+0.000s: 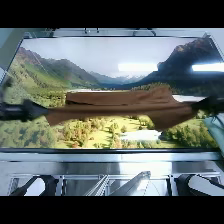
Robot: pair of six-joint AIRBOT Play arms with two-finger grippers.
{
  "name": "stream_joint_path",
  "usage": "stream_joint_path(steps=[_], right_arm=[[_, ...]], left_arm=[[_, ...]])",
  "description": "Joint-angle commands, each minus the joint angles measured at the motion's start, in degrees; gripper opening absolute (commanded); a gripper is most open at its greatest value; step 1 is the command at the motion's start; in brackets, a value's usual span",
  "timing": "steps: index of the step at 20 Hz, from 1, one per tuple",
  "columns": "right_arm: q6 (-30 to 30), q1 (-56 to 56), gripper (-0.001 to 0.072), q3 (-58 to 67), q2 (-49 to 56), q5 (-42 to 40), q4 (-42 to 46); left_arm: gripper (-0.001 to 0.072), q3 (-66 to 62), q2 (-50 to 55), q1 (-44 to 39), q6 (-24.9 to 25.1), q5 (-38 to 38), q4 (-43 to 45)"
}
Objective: Fold the shirts.
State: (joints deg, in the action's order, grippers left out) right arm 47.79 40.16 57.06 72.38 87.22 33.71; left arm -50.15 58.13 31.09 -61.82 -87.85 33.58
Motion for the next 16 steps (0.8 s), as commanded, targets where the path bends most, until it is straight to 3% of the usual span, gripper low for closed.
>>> stream_joint_path(steps=[1,4,8,10,16], right_arm=[[-4.1,5.2,0.0024,0.7,-11.3,2.1,-26.8],[-4.9,5.6,0.0024,3.6,-21.9,1.7,-42.6],[-5.5,5.6,0.0024,14.6,-32.1,-1.5,-57.7],[-6.5,5.6,0.0024,22.7,-33.2,-3.1,-57.9],[-6.7,5.5,0.0024,31.5,-32.3,-6.5,-52.8]], left_arm=[[0.0030,-7.4,-6.4,8.5,3.7,-4.3,-18.1],[0.0030,-17.3,-10.1,11.0,4.4,-9.8,-32.4],[0.0030,-30.4,-14.1,18.4,4.1,-9.1,-49.1],[0.0030,-35.1,-15.1,22.3,3.8,-9.6,-56.6],[0.0028,-47.3,-9.7,23.2,3.0,-8.0,-54.1]])
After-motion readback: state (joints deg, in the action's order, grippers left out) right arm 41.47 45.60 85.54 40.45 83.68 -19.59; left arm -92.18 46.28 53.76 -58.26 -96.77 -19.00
